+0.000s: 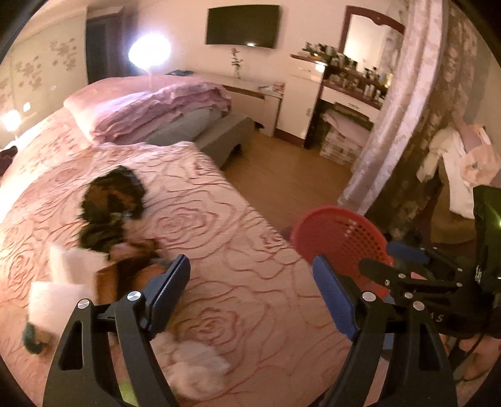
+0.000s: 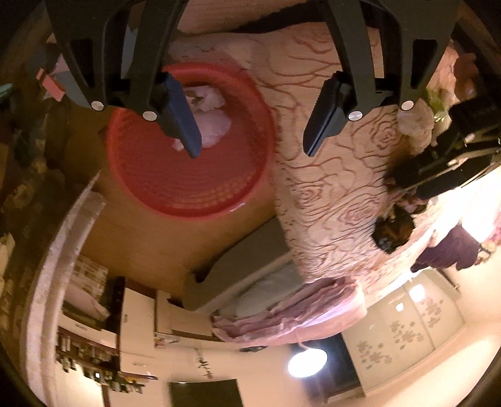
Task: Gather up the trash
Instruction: 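Grasp the small white bottle with the left gripper while the right grasps white mesh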
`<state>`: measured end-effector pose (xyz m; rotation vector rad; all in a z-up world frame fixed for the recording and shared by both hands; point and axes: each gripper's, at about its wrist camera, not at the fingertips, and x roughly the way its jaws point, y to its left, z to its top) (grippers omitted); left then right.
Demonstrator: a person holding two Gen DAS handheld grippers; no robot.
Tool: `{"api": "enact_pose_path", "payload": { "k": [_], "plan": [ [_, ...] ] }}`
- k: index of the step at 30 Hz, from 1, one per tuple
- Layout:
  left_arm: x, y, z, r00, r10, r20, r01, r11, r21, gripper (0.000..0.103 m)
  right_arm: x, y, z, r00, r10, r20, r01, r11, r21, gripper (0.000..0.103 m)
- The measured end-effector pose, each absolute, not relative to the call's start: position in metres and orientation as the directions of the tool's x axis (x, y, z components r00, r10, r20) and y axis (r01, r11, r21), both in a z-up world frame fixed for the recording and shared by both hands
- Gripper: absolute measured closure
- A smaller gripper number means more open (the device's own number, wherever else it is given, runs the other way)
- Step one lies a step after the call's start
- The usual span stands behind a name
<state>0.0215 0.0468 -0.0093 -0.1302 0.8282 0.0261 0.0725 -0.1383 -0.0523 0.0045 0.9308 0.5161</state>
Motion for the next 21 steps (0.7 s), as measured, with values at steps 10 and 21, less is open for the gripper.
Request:
{"api": "enact_pose_path", "payload": {
  "k": [10,21],
  "plan": [
    [-0.035,0.138,0.014,0.706,0.129,-0.696,-0.280,0.954,-0.107,0.025,0.060,-0.098,-0.053,0.429,0.472,-0.770,-0.514,0.828,0.222,0.037],
    [-0.093,0.195,-0.008,0.638,0.207,-0.742,-0.419,0.901,-0.108,0.025,0.050,-0.062,-0.049,0.385,0.515,-0.766,-0.590,0.775,0.225,0.037]
  ]
}}
